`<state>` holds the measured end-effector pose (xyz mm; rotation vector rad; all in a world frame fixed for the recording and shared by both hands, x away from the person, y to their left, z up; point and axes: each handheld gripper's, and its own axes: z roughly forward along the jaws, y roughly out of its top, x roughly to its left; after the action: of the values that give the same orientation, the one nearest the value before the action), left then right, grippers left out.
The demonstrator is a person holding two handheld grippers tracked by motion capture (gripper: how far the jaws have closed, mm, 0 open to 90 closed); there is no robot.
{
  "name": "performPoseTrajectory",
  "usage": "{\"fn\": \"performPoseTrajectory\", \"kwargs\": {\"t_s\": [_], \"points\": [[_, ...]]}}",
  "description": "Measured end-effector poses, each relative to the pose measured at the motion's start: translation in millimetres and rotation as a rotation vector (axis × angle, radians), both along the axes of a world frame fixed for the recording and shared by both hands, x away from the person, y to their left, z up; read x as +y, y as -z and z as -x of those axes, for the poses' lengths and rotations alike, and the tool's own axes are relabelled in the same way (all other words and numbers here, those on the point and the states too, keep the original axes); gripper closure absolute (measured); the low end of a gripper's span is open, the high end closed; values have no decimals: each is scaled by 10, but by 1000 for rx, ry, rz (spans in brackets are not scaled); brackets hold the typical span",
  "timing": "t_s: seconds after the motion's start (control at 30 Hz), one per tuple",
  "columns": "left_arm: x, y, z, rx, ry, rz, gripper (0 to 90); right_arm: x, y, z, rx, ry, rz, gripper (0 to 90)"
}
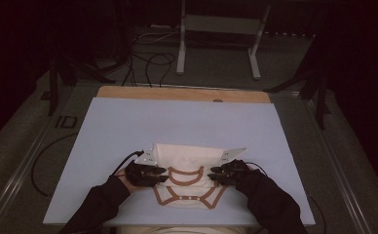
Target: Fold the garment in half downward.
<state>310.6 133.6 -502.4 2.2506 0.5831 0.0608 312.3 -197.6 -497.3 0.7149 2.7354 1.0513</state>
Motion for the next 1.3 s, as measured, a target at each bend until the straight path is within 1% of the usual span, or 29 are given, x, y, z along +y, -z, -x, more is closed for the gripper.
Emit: {"fn": "performPoseTrajectory", "kwargs": {"t_s": [0.03, 0.07, 0.1, 0.13, 0.17, 0.2, 0.23, 0.33, 0.37, 0.4, 0.43, 0.5, 0.53, 0.57, 0.63, 0.67, 0.7, 0.73, 0.77, 0.83, 0.9, 1.0, 1.03, 1.07, 1.13, 1.2, 1.23, 1.27, 1.3], "points": [[20, -14, -13, -9, -16, 2, 591, -7, -6, -13, -2, -1, -2, 645], [38, -33, -27, -12, -23, 7, 568, -9, -19, -17, -5, 6, -7, 639], [50, -57, -37, -17, -24, 11, 530, -12, -39, -24, -6, 4, -11, 607], [53, -79, -43, -30, -35, 10, 502, -16, -64, -36, -13, 0, -10, 592], [53, -79, -43, -30, -35, 10, 490, -16, -64, -36, -13, 0, -10, 592], [46, -124, -63, -36, -25, 16, 475, -22, -125, -73, -30, 5, -24, 605], [35, -142, -71, -45, -19, 11, 475, -18, -147, -82, -31, 11, -26, 610], [-26, -131, -113, -38, -3, -16, 475, 20, -182, -137, -28, 3, -28, 620], [-44, -110, -134, -19, 11, -10, 482, 43, -178, -152, -21, 4, -21, 634], [-60, -88, -157, 2, 17, -13, 521, 63, -164, -169, -10, 1, -19, 652], [-76, -63, -176, 8, 15, -24, 537, 81, -137, -192, -10, -8, -11, 660], [-100, -7, -204, 25, 18, -40, 589, 124, -77, -219, 28, 5, -5, 685], [-107, 23, -218, 33, 17, -46, 616, 133, -43, -242, 33, -7, 4, 693], [-108, 44, -227, 40, 17, -58, 657, 148, -16, -253, 48, 0, 2, 705], [-103, 86, -242, 57, 12, -54, 705, 171, 27, -263, 78, -7, 12, 708], [-95, 100, -255, 62, 15, -59, 732, 173, 52, -274, 73, -19, 20, 709], [-87, 112, -262, 69, 13, -55, 745, 173, 62, -279, 88, -9, 30, 709], [-80, 123, -268, 78, 12, -49, 761, 169, 77, -285, 92, -2, 36, 713], [-80, 123, -268, 78, 12, -49, 785, 157, 96, -300, 100, -8, 34, 725], [-71, 134, -278, 92, 12, -43, 809, 134, 106, -316, 127, -14, 27, 731], [-73, 134, -282, 97, 14, -42, 844, 122, 102, -334, 163, -17, 25, 759], [-79, 129, -284, 96, 20, -46, 863, 147, 90, -310, 164, -28, 28, 836], [-78, 126, -284, 97, 21, -46, 867, 158, 83, -295, 151, -25, 34, 863], [-77, 125, -283, 96, 20, -45, 868, 160, 79, -290, 136, -37, 38, 879], [-73, 114, -279, 93, 18, -41, 872, 159, 62, -291, 115, -44, 48, 888], [-74, 101, -271, 86, 16, -35, 874, 163, 52, -283, 110, -45, 57, 890], [-70, 80, -265, 79, 20, -30, 877, 165, 38, -276, 101, -42, 54, 891], [-68, 66, -260, 75, 21, -29, 878, 164, 22, -268, 90, -53, 56, 891], [-62, 48, -256, 68, 25, -27, 878, 167, 7, -259, 86, -45, 48, 891]]}}
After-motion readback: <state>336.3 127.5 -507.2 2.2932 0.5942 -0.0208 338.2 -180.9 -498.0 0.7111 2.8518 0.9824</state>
